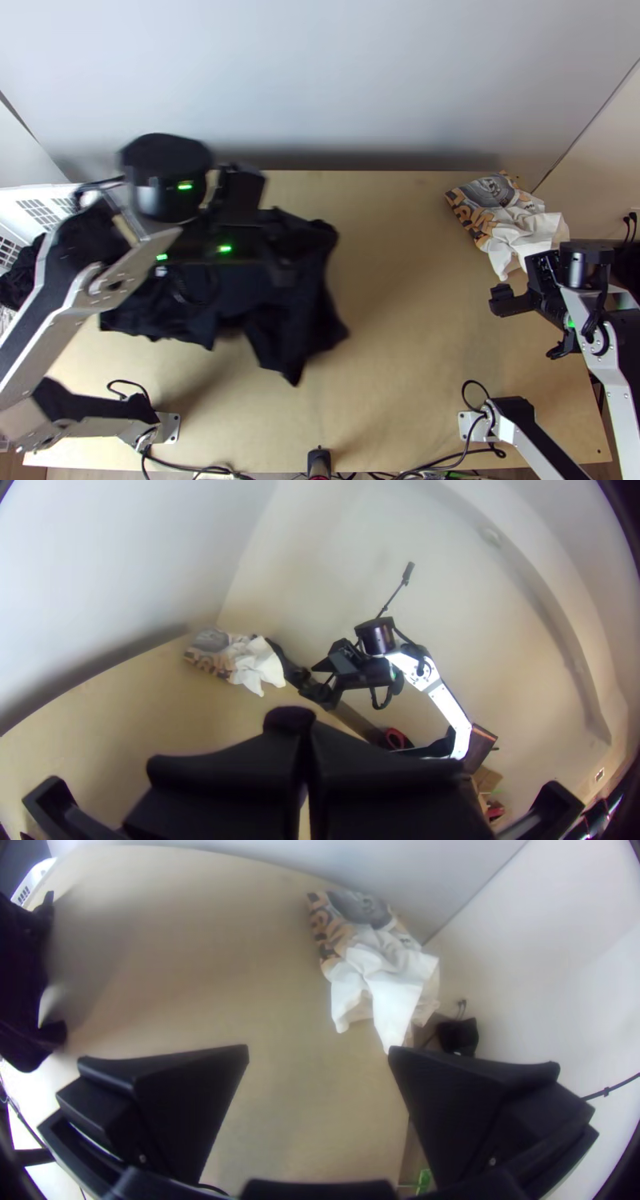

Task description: Fold the t-shirt

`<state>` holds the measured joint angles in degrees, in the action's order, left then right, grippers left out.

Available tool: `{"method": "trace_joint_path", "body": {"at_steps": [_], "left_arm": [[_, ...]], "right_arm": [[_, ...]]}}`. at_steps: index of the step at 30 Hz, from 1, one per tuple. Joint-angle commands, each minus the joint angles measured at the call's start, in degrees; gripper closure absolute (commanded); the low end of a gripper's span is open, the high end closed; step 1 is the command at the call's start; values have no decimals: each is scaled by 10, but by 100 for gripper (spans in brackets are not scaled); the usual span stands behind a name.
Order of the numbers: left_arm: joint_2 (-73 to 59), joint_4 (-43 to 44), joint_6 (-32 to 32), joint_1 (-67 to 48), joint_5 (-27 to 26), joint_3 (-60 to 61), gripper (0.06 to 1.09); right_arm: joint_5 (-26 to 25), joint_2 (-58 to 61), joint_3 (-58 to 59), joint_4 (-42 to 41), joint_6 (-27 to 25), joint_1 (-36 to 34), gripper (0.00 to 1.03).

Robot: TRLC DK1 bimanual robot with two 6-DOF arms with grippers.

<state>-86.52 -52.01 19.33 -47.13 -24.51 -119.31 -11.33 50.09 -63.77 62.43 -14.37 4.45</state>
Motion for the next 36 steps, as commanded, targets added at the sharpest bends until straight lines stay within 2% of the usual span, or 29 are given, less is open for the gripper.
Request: {"method": "trace_joint_path", "body": {"at_steps": [1, 4, 7, 8, 9, 13, 20, 26, 30, 33, 36], "left_arm": [[-96, 9, -1, -54, 17, -74, 97], [-108, 5, -10, -52, 24, -73, 64], [-108, -24, -35, -31, 49, -68, 22], [-106, -43, -44, -17, 55, -68, 15], [-103, -65, -52, 4, 55, -66, 11], [-74, -162, -109, 100, 54, -37, 11], [71, -216, -214, 231, 54, 158, 11], [184, -214, -223, 236, 54, 323, 11], [213, -283, -236, 237, 56, 370, 11], [245, -297, -249, 247, 112, 423, 11], [261, -310, -294, 309, 169, 485, 11]], "right_arm": [[0, 0, 0, 1, 0, -7, 5], [0, 0, 1, 0, 0, -6, 5], [1, 1, 6, -8, 0, -1, 5], [1, 1, 8, -11, 0, 2, 5], [1, 1, 9, -16, 0, 5, 5], [1, 9, 8, -26, 0, 21, 5], [0, 44, 1, -43, 0, 57, 5], [2, 58, 17, -51, 12, 80, 5], [2, 64, 21, -57, 13, 94, 5], [2, 68, 19, -60, 13, 102, 5], [2, 69, 20, -66, 13, 108, 5]]}}
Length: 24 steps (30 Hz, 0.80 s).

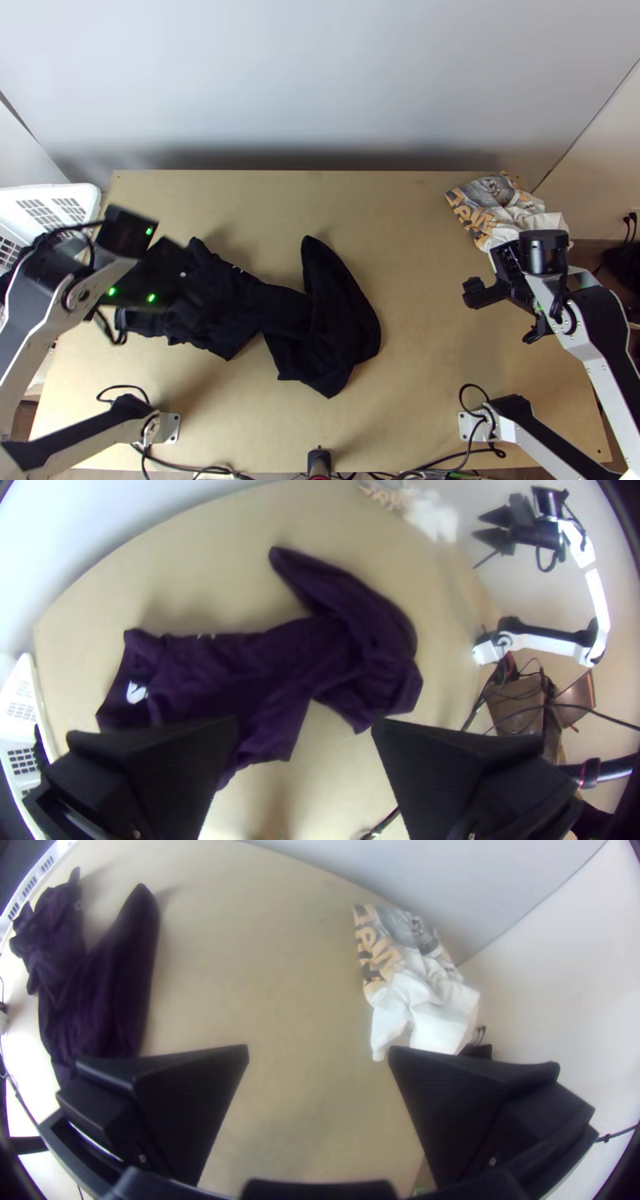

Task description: Fold the t-shirt

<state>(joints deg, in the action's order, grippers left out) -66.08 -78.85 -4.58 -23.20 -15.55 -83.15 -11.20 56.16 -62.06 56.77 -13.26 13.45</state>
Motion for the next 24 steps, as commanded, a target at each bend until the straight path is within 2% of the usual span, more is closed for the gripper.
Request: {"method": "trace_joint_path", "body": {"at_steps": [1, 8, 24], "left_arm": [[60, -42, -75, 98, 88, 138, 11], [76, -16, -141, 209, 90, 208, 11], [69, 109, -126, 199, 107, 360, 14]], "right_arm": [[0, 10, 3, -11, 2, 20, 5], [1, 21, -3, -19, 5, 36, 5], [2, 13, 5, -18, 7, 53, 5]]}}
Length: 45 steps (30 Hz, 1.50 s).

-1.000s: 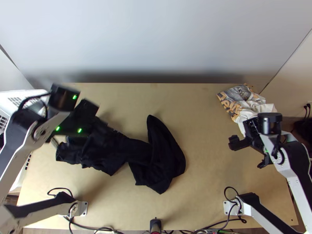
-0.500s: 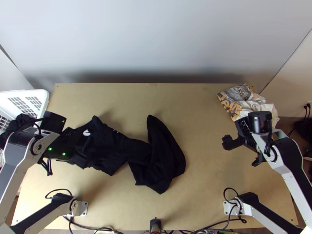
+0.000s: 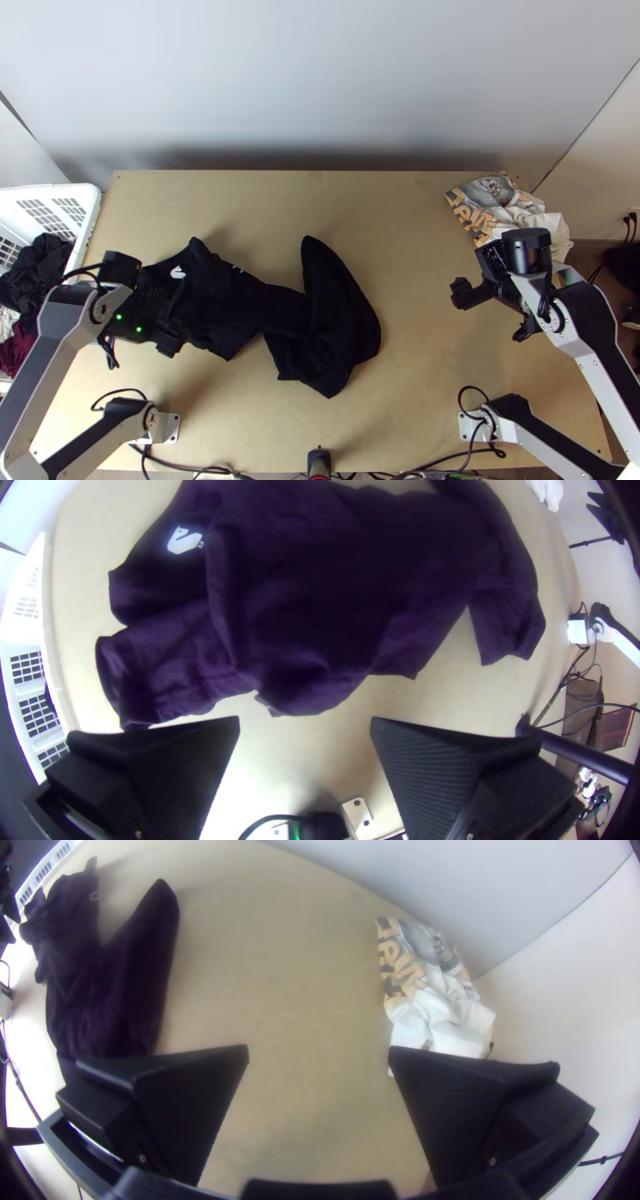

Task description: Fold the t-shirt

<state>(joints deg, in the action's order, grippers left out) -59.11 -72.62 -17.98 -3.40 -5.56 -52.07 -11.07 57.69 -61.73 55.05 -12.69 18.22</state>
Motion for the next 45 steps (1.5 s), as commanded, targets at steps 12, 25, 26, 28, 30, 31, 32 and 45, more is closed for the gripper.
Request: {"method": "trace_joint_path", "body": {"at_steps": [12, 25, 26, 28, 30, 31, 32, 45], "left_arm": [[-27, 170, 22, 0, 8, 69, 57], [-48, 158, 78, -98, -9, -146, 105], [-60, 158, 80, -108, -11, -174, 105], [-85, 165, 86, -129, -23, -224, 105], [-116, 168, 92, -157, -28, -273, 105], [-134, 169, 95, -172, -29, -298, 105], [-152, 170, 98, -183, -29, -324, 105], [-407, 149, 142, -340, -31, -710, 105]], "right_arm": [[1, 0, 2, 0, 4, 21, 5], [0, 52, -50, -14, -6, 69, 5], [0, 60, -59, -17, -6, 77, 5], [0, 79, -80, -21, -7, 90, 5], [1, 99, -107, -21, -6, 104, 5], [1, 110, -121, -21, -6, 112, 5], [1, 122, -137, -21, -4, 118, 5], [0, 200, -227, -20, -1, 148, 5]]}}
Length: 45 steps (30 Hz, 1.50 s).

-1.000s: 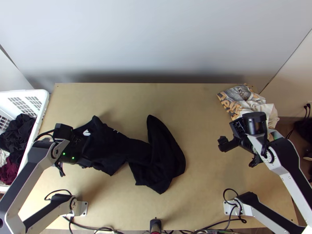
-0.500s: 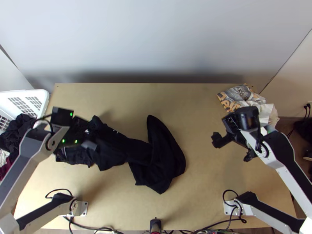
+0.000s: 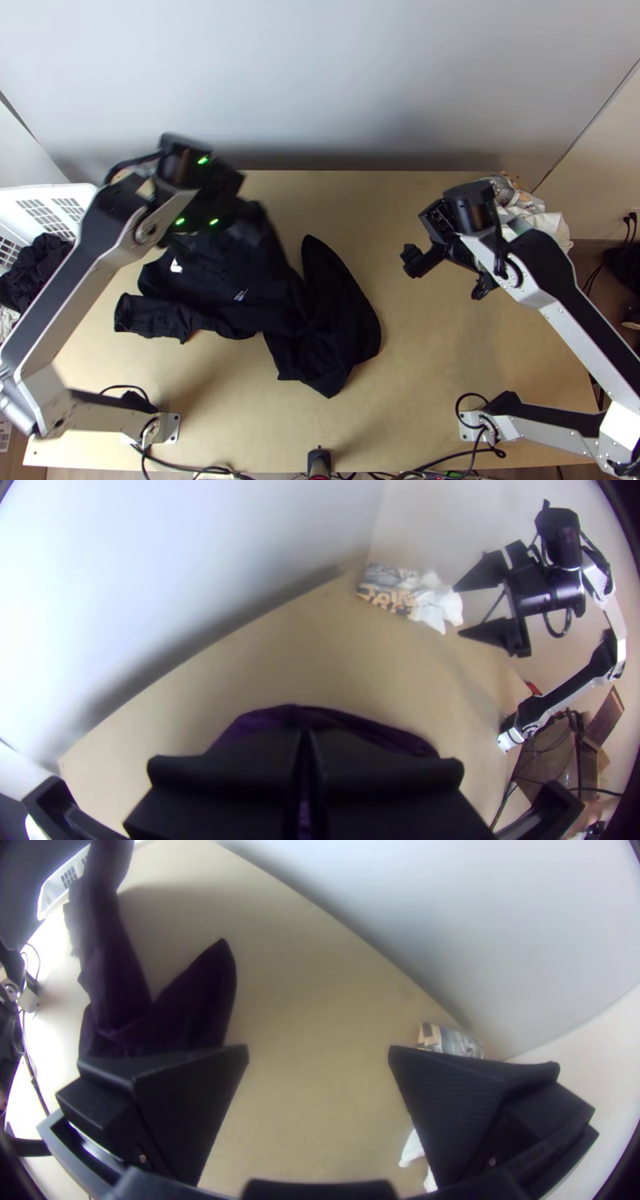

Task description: Fold the t-shirt

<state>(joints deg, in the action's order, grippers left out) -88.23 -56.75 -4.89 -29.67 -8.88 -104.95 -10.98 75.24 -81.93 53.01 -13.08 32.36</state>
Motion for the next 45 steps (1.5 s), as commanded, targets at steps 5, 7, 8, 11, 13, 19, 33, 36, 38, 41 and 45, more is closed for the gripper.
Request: {"method": "trace_joint_path", "body": {"at_steps": [5, 7, 8, 11, 13, 19, 33, 36, 38, 41, 45], "left_arm": [[-180, 40, 5, -115, 42, -247, 105], [-201, 74, 4, -123, 67, -251, 105], [-211, 88, 4, -129, 77, -253, 105], [-240, 126, 4, -140, 121, -263, 105], [-258, 154, 4, -150, 149, -275, 105], [-283, 255, -20, -180, 191, -287, 105], [-310, 163, -9, -233, 164, -256, 13], [-284, 104, 16, -230, 144, -234, 11], [-266, 61, 32, -224, 127, -221, 11], [-243, -29, 62, -203, 110, -217, 11], [-157, -57, 67, -155, 90, -124, 11]], "right_arm": [[0, 4, -14, 2, 2, -22, 5], [0, -9, -6, 4, 2, -37, 5], [0, -16, -1, 5, 2, -44, 5], [0, -41, 20, 9, 9, -67, 5], [0, -57, 39, 10, 9, -77, 5], [0, -81, 71, 16, 10, -92, 5], [0, -64, 70, 17, 17, -112, 5], [1, -62, 70, 15, 18, -112, 5], [1, -59, 73, 13, 18, -110, 5], [1, -52, 76, 10, 17, -100, 5], [2, -21, 85, -19, 14, -78, 5]]}}
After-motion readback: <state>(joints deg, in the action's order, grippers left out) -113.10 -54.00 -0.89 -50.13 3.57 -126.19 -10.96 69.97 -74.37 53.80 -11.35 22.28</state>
